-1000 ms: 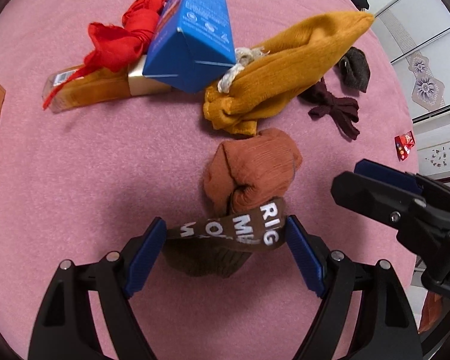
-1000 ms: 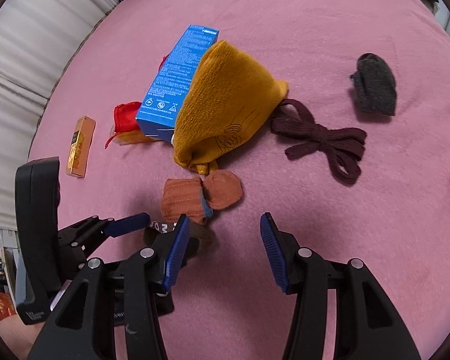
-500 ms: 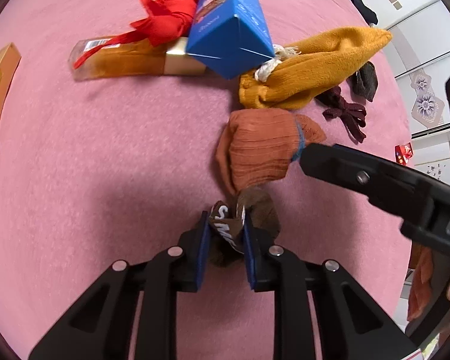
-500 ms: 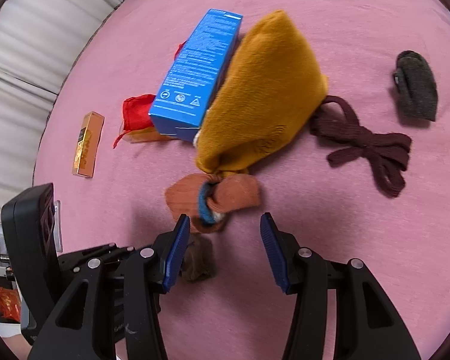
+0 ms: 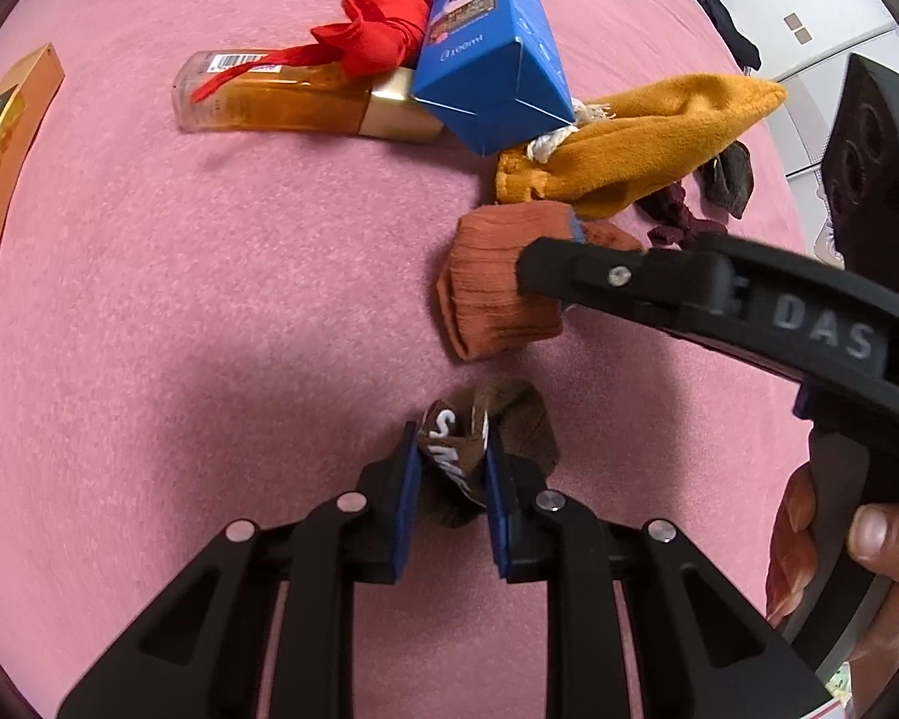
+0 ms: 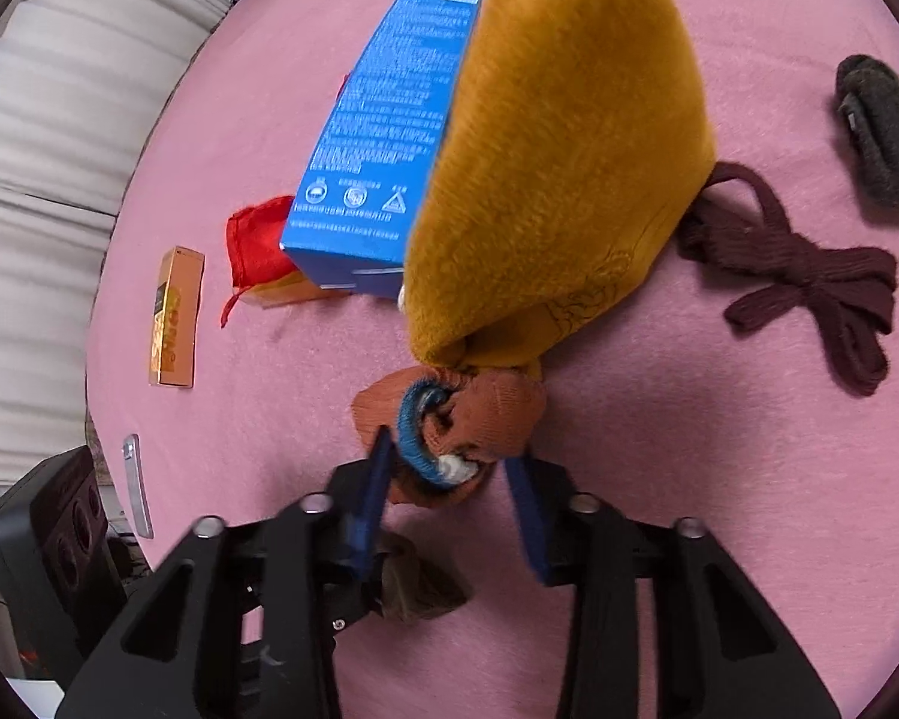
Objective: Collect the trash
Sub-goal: 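Grasp the rust-orange sock bundle with the right tool, then carry both socks to the yellow bin and open both tools over it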
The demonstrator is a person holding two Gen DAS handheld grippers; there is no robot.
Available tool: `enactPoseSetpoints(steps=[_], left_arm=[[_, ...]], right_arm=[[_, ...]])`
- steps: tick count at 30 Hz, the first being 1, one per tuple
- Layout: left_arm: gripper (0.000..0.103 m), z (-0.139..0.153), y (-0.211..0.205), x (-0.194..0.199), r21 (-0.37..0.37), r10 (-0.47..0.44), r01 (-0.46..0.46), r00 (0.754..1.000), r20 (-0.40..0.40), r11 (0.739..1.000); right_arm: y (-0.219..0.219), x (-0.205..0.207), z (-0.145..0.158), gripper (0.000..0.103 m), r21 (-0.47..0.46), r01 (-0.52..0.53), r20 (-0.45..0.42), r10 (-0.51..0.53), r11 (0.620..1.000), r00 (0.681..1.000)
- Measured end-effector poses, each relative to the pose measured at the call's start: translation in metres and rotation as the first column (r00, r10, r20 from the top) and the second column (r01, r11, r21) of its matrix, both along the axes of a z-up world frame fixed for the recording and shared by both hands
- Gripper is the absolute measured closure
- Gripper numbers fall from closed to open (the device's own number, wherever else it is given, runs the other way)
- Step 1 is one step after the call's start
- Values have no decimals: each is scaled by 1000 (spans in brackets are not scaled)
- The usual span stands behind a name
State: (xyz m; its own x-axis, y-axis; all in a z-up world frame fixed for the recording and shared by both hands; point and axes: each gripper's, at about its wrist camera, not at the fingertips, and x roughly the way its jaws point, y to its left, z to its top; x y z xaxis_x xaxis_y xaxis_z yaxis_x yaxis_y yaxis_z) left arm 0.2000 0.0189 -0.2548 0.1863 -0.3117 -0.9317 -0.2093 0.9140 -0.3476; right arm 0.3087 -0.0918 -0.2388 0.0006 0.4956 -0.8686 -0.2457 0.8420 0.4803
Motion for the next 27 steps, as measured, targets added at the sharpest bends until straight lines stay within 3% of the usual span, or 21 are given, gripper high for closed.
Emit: enactPoseSetpoints(steps=[4,13,27], left_arm=[[83,2,6,-4,-23,26,-26,1000,0,999],[83,27,3,-21,-26,7,-6,1000,27,1000],[84,79,-70,-59,-40,-87,91,992,95,995]], right_arm=[[-1,-7,2,86,2,-9,13,9,1000,1000],[-41,-33,27,87,-23,44,59,-43,999,997],[-150,-115,100,87,-57,125,191,-112,991,975]])
